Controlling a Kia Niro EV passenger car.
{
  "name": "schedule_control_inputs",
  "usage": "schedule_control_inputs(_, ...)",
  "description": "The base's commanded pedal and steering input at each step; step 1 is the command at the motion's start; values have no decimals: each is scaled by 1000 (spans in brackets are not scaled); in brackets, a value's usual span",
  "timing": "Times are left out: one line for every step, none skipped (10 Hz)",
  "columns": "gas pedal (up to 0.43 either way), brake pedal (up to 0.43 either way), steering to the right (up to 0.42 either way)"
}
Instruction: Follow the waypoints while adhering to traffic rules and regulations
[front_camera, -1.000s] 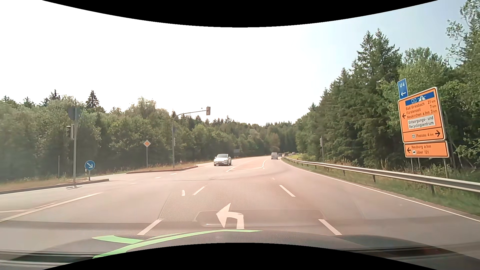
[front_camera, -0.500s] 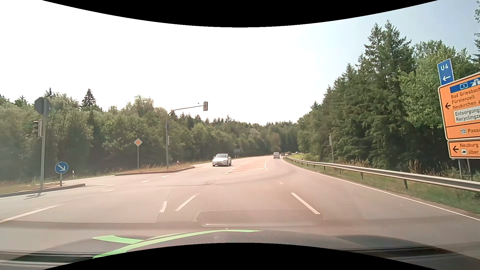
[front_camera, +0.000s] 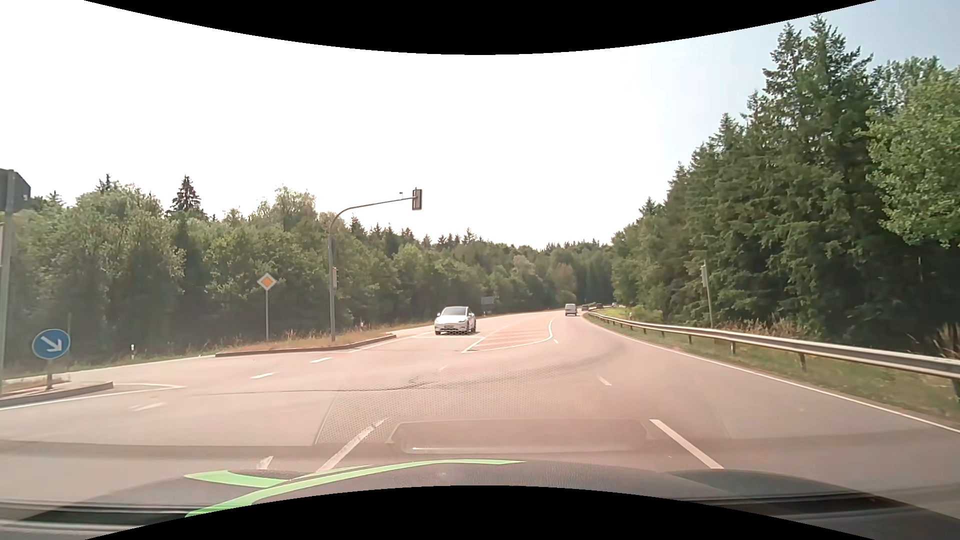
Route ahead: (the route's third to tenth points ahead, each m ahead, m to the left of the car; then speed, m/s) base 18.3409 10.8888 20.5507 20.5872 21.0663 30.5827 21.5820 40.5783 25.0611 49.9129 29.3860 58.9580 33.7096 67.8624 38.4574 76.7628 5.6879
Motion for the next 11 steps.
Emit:
schedule_control_inputs(169,0,-128)
schedule_control_inputs(169,0,-147)
schedule_control_inputs(157,0,-164)
schedule_control_inputs(157,0,-183)
schedule_control_inputs(150,0,-200)
schedule_control_inputs(150,0,-212)
schedule_control_inputs(150,0,-224)
schedule_control_inputs(138,0,-234)
schedule_control_inputs(138,0,-242)
schedule_control_inputs(138,0,-252)
schedule_control_inputs(130,0,-260)
